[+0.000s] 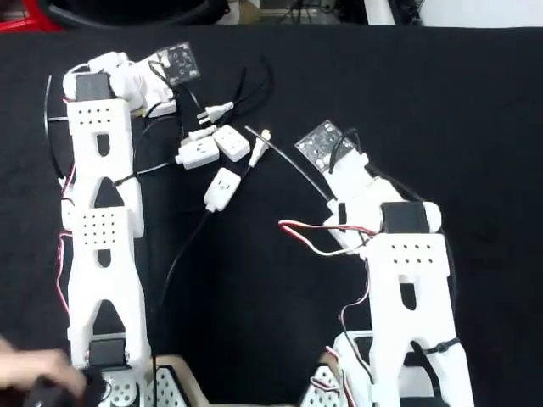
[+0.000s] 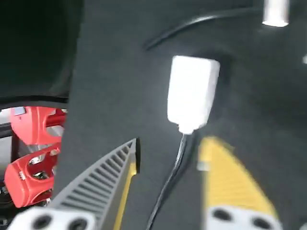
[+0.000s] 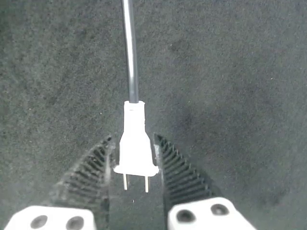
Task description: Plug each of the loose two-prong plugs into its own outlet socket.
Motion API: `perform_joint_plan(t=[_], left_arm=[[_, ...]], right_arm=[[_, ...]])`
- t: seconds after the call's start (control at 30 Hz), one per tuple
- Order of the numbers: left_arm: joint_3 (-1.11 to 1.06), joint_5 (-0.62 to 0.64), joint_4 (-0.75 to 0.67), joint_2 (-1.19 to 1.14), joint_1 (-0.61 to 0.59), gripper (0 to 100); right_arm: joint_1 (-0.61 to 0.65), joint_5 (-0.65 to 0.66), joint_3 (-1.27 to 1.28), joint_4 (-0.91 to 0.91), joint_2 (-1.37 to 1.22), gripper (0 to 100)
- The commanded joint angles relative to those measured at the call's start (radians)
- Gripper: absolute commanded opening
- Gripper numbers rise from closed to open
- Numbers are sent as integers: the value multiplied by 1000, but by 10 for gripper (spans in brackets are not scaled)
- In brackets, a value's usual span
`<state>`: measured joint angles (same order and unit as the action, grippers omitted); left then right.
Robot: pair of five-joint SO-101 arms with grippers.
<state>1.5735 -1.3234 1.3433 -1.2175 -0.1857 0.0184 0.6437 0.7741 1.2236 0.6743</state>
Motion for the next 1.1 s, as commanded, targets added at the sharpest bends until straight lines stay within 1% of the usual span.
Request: perform_joint_plan(t=[0.0,0.3,0.43,0.5,0.67,0.73,0.77,0.87,1.0,1.07], left_arm=[[-67,3,-210,-31,-8,321],[-271,3,-511,-106,-1,263],[-300,2,-522,-120,1,260],[-337,-29,-509,-120,-1,260],[-349,-198,-319,-112,-15,259],[-286,-244,-195,-112,-24,222],[-237,-264,-126,-112,-30,184],[-88,-267,61,-123,-31,30],[93,-265,285,-123,-18,40],[96,-267,362,-106,-12,29]], right_arm=[[-15,-6,4,-20,24,11],[-15,-5,4,-21,24,11],[-15,-6,25,-57,25,11],[-15,-6,35,-66,27,11],[-15,-6,36,-68,28,11],[-15,-6,36,-68,28,11],[-15,-6,36,-69,28,11],[-14,-6,36,-69,28,11],[-14,-5,36,-69,28,11],[-15,-5,36,-69,28,11]])
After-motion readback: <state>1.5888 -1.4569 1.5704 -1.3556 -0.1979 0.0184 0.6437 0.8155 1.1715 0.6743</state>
